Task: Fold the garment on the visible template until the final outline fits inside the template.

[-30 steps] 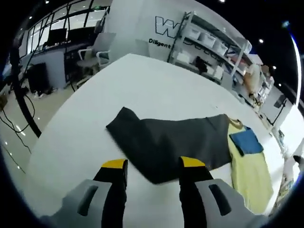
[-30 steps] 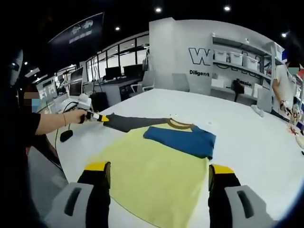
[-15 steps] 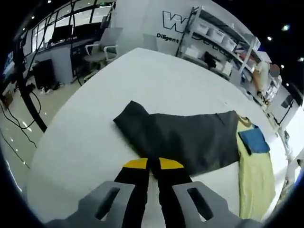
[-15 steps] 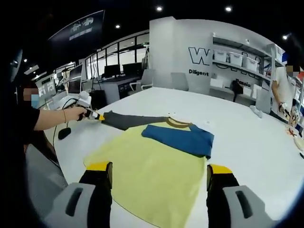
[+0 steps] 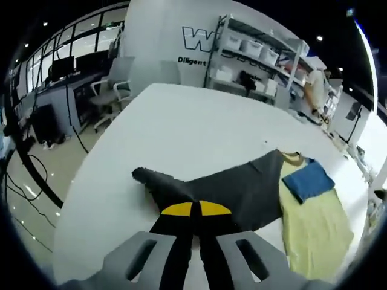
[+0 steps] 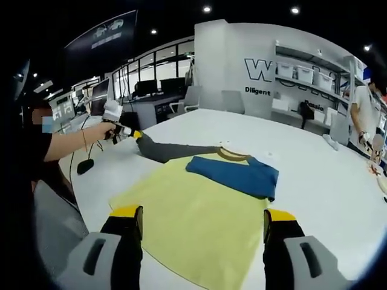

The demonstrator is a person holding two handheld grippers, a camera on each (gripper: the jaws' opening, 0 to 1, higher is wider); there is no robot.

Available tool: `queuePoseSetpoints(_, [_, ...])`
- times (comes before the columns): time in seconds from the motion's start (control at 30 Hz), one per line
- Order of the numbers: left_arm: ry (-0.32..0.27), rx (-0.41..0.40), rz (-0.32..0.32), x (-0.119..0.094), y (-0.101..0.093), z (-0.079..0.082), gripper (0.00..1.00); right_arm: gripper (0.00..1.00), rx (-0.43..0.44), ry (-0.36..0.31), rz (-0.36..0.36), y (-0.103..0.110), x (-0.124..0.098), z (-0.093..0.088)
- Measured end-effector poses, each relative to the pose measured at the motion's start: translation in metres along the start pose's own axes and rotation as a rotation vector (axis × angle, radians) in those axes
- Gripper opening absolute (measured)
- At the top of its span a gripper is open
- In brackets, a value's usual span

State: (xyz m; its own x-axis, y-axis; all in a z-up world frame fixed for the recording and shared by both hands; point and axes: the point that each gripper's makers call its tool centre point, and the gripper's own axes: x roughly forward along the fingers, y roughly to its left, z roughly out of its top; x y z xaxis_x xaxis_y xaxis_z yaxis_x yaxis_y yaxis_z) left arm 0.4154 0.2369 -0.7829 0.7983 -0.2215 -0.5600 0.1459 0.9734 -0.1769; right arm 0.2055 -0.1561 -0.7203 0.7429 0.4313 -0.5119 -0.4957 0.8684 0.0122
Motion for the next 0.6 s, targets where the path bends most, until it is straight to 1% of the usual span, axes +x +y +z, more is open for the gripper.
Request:
queuePoseSetpoints(0.07, [-0.015, 0.024, -0.029, 0.002, -0.015, 0.012, 0.00, 0.80, 0.000, 0.003, 0.004, 0.002, 0.002, -0.001])
queuePoseSetpoints(0.1, [-0.028, 0.039, -0.049, 0.004, -0.026, 0.019, 0.00, 0.79, -0.001, 0.006, 0.007, 0.002, 0.002, -0.001])
queuePoseSetpoints(0.17, [-0.040, 0.058, -0.102, 0.008, -0.047, 0.029, 0.00, 0.80, -0.006, 0.006, 0.011, 0.004, 0.003, -0.001])
queuePoseSetpoints(0.2, [-0.050, 0.072, -0.138, 0.010, -0.061, 0.034, 0.00, 0.80, -0.007, 0.007, 0.013, 0.005, 0.004, -0.001])
queuePoseSetpoints(0.27, [-0.047, 0.099, -0.154, 0.012, -0.071, 0.037, 0.00, 0.80, -0.007, 0.007, 0.014, 0.005, 0.004, -0.001])
queuePoseSetpoints(0.3, [-0.049, 0.150, -0.158, 0.015, -0.083, 0.041, 0.00, 0.79, -0.008, 0.008, 0.015, 0.005, 0.004, -0.001])
queuePoseSetpoints(0.33, [-0.048, 0.169, -0.165, 0.016, -0.090, 0.042, 0.00, 0.79, -0.009, 0.009, 0.015, 0.005, 0.004, -0.001])
queuePoseSetpoints(0.4, [-0.054, 0.170, -0.184, 0.019, -0.103, 0.044, 0.00, 0.79, -0.010, 0.012, 0.014, 0.005, 0.004, -0.002])
queuePoseSetpoints(0.43, [-0.056, 0.175, -0.209, 0.020, -0.114, 0.046, 0.00, 0.79, -0.010, 0.014, 0.013, 0.005, 0.004, -0.003])
queuePoseSetpoints(0.47, [-0.062, 0.179, -0.220, 0.021, -0.120, 0.047, 0.00, 0.79, -0.012, 0.016, 0.011, 0.005, 0.004, -0.003])
queuePoseSetpoints(0.5, [-0.069, 0.195, -0.230, 0.022, -0.126, 0.049, 0.00, 0.79, -0.015, 0.019, 0.010, 0.004, 0.004, -0.004])
queuePoseSetpoints(0.6, [-0.068, 0.222, -0.266, 0.026, -0.149, 0.049, 0.00, 0.79, -0.016, 0.024, 0.008, 0.004, 0.003, -0.006])
